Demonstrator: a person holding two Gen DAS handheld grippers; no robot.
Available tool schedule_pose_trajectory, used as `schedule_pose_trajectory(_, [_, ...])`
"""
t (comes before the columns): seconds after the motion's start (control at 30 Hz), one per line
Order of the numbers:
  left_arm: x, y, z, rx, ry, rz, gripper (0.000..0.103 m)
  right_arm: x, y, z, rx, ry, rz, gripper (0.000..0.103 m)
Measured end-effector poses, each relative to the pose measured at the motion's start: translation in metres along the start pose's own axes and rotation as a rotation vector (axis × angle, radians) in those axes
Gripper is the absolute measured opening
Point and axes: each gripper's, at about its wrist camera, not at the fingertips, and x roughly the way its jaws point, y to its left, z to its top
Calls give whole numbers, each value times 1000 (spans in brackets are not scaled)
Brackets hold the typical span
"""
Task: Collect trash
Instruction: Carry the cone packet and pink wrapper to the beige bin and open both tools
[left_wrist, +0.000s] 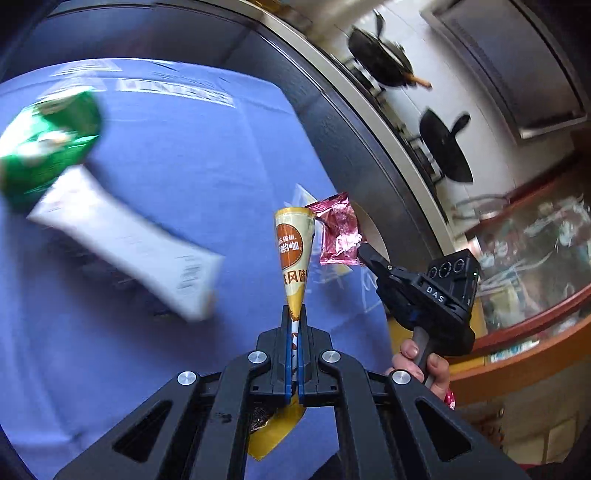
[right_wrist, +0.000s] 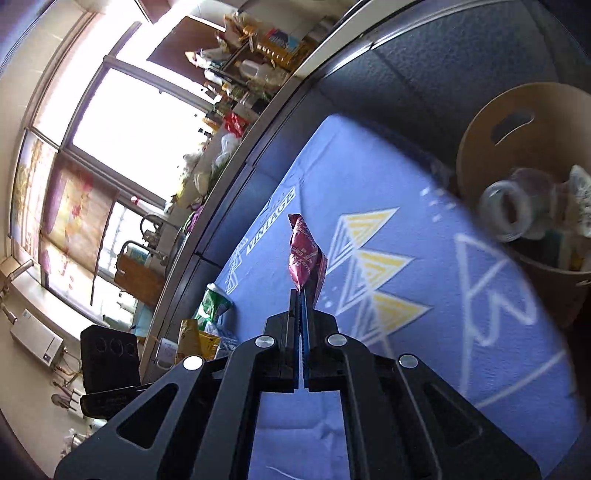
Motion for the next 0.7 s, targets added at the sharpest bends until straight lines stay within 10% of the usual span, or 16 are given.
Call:
schedule_pose_trajectory(0.33, [148, -130, 71, 212, 204, -55, 2, -98, -100, 42, 123, -256, -166, 1])
schedule_pose_trajectory(0.57, [237, -188, 100, 301, 276, -6, 4, -114, -147, 51, 165, -258, -243, 4])
schedule_pose_trajectory(0.7, [276, -197, 105, 311, 261, 104, 48, -115, -153, 54, 160, -261, -272, 23])
